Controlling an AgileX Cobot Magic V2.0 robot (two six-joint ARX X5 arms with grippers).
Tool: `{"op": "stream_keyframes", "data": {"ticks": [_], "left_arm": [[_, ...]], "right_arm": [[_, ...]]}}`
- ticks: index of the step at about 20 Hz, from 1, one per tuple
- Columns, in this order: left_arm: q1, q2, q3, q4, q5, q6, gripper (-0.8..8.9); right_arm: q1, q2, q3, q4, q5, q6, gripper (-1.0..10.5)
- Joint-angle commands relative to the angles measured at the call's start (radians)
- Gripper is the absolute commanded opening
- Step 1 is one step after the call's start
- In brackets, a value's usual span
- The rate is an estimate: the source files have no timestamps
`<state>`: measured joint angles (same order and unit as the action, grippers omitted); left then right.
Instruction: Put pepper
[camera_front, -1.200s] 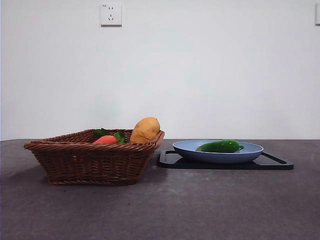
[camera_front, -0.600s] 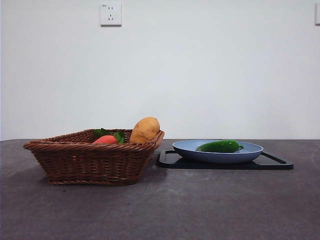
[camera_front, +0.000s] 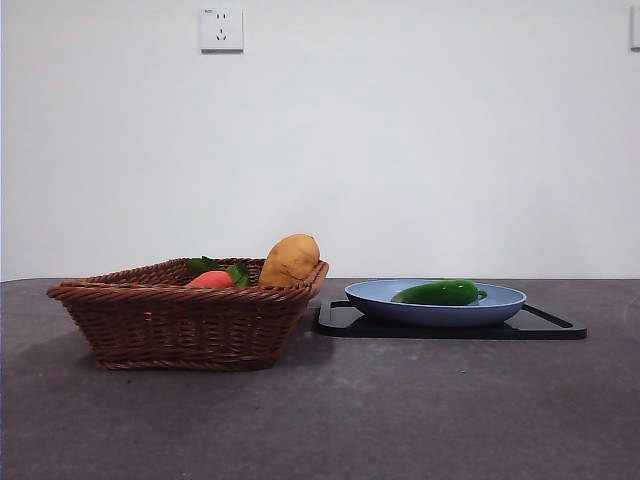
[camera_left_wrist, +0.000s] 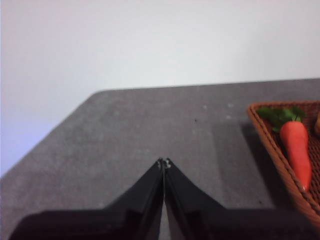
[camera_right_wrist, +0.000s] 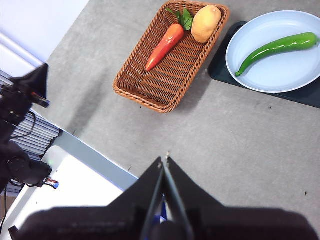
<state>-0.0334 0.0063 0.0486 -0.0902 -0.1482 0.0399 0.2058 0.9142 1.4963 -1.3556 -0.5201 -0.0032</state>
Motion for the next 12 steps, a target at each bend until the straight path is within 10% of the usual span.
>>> {"op": "stream_keyframes", "data": {"ticks": [1,12], "left_arm": [[0.003,-0.005,-0.024,0.015,0.001,-0.03,0.08],[0.002,-0.004,-0.042,-0.023,0.02,-0.063,0.08]], "right_arm": [[0.005,0.007,0.017,-0.015,0.003,0.009,0.1],[0.005,0.007,0.017,-0.015,0.003,0.009,0.1]]}}
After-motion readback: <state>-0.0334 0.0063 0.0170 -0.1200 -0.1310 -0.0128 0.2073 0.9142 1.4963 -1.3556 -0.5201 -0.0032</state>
